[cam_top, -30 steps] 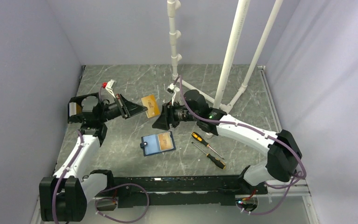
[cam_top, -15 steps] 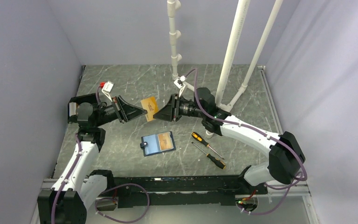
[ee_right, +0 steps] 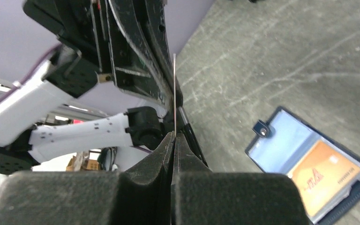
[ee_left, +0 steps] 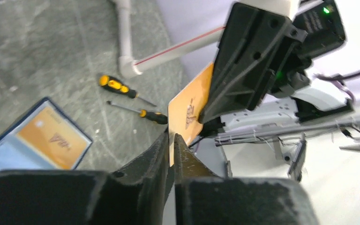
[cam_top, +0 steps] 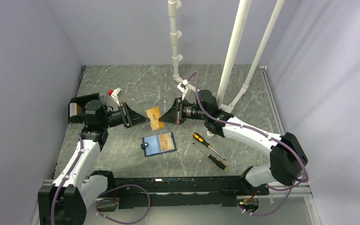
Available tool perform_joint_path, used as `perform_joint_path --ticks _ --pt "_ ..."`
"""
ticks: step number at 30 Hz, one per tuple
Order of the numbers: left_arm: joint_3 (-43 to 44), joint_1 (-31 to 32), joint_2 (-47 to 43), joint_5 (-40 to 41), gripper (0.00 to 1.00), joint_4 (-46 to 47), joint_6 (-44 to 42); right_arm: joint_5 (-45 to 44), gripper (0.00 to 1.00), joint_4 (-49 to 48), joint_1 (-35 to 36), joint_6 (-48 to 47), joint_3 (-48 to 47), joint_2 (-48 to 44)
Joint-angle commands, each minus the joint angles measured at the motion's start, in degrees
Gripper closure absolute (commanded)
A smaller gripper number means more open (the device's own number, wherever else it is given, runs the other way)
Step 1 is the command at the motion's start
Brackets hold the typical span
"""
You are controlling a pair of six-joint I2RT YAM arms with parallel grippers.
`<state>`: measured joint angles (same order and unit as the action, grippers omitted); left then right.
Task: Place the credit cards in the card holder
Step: Insert the credit card into the card holder.
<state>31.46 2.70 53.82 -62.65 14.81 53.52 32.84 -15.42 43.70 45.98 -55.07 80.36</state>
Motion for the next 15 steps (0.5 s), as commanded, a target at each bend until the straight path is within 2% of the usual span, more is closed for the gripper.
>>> perform_joint_path --ticks 1,4,5,6,7,8,11,12,13,14,15 --pt "2.6 -0.4 2.9 4.0 0.82 -18.3 -10.3 0.2 1.00 3.9 -0.2 -3.8 3.6 0.0" --pt "-1.3 -0.3 4.5 1.4 0.82 -10.8 -7.0 1.9 1.00 0.5 -0.2 -3.1 6.9 0.4" --pt "-3.0 -0.1 4.5 1.1 0.78 -7.6 -4.9 1.9 1.00 -0.7 -0.1 -2.5 7.6 0.4" --pt "-4.1 -0.1 4.5 1.3 0.69 -6.3 -3.6 2.1 1.00 -1.6 -0.2 -1.9 8.0 0.8" --pt "-4.4 -0.1 4.6 2.1 0.52 -8.2 -4.4 2.2 1.00 -2.0 -0.2 -1.5 8.2 1.1" --pt "-4.1 -0.1 4.6 3.9 0.45 -12.1 -6.5 2.3 1.00 -2.0 -0.2 -1.4 8.2 1.6" --pt "-0.9 0.0 4.4 15.6 0.37 -29.5 -13.7 0.0 1.00 3.6 -0.2 -3.1 7.0 3.4" --pt "0.0 0.7 4.6 18.6 0.36 -32.5 -14.3 -1.1 1.00 7.4 -0.2 -4.5 5.7 5.2" --pt "0.1 1.4 5.2 20.5 0.26 -33.2 -14.2 -1.0 1.00 11.3 -0.2 -6.1 4.2 7.3" --pt "0.3 1.9 6.0 22.9 0.05 -34.2 -13.9 0.2 1.00 14.4 -0.2 -7.4 2.5 9.4" --pt "1.0 2.5 7.1 25.7 0.01 -35.8 -13.9 1.2 1.00 17.2 -0.2 -8.2 1.6 11.4"
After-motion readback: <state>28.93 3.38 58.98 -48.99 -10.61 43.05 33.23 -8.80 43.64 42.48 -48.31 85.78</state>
